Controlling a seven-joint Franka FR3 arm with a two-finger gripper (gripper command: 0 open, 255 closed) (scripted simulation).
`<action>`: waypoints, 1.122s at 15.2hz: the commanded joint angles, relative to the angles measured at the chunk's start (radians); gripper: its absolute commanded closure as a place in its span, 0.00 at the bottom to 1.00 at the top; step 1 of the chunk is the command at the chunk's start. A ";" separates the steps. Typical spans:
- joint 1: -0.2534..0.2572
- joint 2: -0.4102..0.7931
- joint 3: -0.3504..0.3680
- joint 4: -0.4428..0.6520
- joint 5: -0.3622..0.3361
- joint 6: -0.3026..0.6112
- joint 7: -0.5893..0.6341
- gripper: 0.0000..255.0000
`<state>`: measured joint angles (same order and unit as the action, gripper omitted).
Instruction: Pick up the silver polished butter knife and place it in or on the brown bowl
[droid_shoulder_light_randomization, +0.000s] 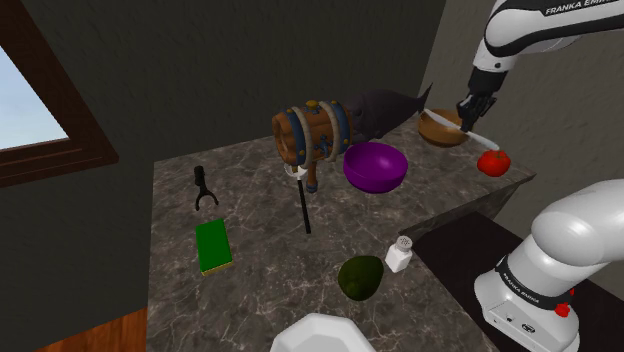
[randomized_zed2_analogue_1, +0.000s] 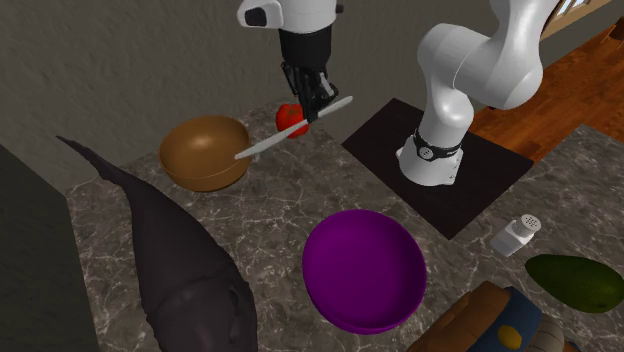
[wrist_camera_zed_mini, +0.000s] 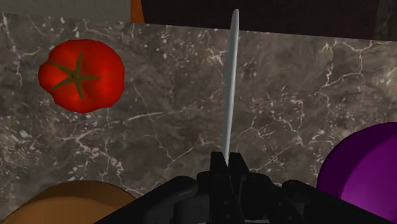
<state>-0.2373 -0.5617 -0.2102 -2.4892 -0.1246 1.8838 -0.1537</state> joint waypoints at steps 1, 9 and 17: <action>-0.001 0.032 -0.012 0.037 -0.001 -0.005 -0.016 1.00; -0.008 0.326 -0.116 0.330 0.031 0.000 -0.158 1.00; -0.040 0.614 -0.184 0.651 0.124 -0.046 -0.300 1.00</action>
<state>-0.2719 0.0288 -0.3885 -1.8555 -0.0087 1.8335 -0.4393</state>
